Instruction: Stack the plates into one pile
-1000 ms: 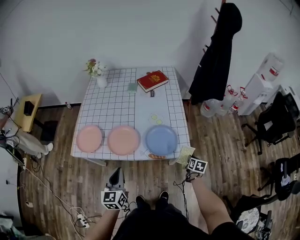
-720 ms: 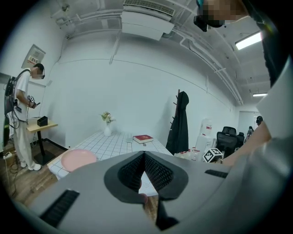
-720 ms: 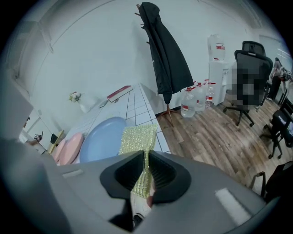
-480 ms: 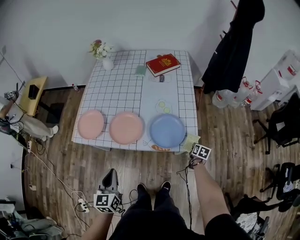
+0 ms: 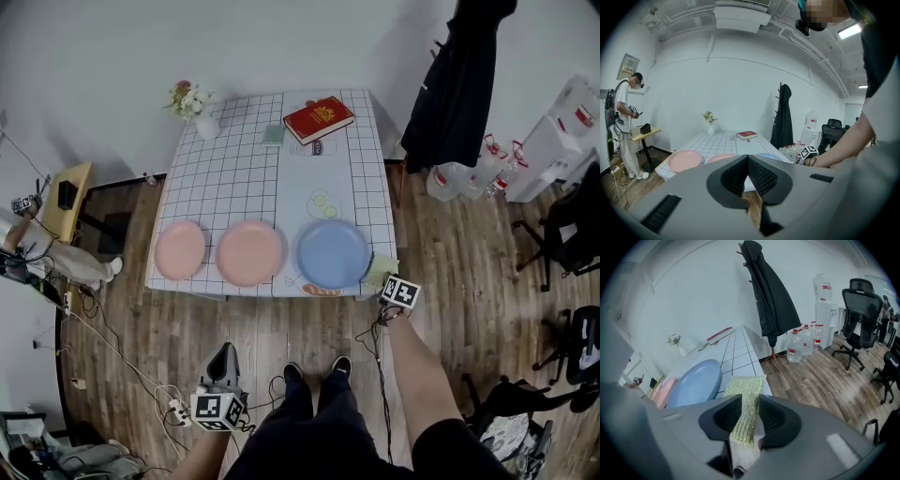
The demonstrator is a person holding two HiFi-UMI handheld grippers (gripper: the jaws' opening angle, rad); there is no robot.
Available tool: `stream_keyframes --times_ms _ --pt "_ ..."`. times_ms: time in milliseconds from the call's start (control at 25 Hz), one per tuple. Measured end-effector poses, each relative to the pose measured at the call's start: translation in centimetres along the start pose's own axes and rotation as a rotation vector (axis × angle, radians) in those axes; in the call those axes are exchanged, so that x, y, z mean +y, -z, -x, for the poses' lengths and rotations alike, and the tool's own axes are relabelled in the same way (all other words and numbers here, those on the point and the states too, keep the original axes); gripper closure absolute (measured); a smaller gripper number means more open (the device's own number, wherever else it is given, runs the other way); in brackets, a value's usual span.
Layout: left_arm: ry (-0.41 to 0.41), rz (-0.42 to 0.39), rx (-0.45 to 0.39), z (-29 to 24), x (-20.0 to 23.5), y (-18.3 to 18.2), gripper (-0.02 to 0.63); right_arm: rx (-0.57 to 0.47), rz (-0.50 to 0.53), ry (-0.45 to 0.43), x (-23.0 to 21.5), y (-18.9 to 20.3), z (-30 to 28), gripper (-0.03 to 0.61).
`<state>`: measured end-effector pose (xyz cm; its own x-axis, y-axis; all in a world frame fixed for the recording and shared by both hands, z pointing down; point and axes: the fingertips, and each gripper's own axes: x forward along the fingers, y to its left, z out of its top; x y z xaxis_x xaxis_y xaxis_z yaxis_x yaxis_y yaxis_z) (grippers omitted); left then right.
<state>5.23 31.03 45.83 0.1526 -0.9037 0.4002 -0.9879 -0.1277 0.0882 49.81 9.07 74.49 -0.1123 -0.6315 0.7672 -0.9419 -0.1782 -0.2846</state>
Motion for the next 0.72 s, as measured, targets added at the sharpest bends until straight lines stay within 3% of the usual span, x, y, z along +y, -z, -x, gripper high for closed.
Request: stream_keyframes --times_ms 280,520,720 --pt "0.007 -0.006 -0.024 0.1 0.4 -0.7 0.618 -0.1 0.048 -0.023 0.7 -1.9 2.6 0.443" --pt "0.043 -0.005 -0.07 -0.5 0.2 -2.4 0.618 -0.259 0.233 -0.181 5.9 -4.8 9.7 0.448" --pt "0.092 -0.032 -0.126 -1.6 -0.7 -4.7 0.618 -0.395 0.401 -0.265 11.5 -7.2 18.2 0.491"
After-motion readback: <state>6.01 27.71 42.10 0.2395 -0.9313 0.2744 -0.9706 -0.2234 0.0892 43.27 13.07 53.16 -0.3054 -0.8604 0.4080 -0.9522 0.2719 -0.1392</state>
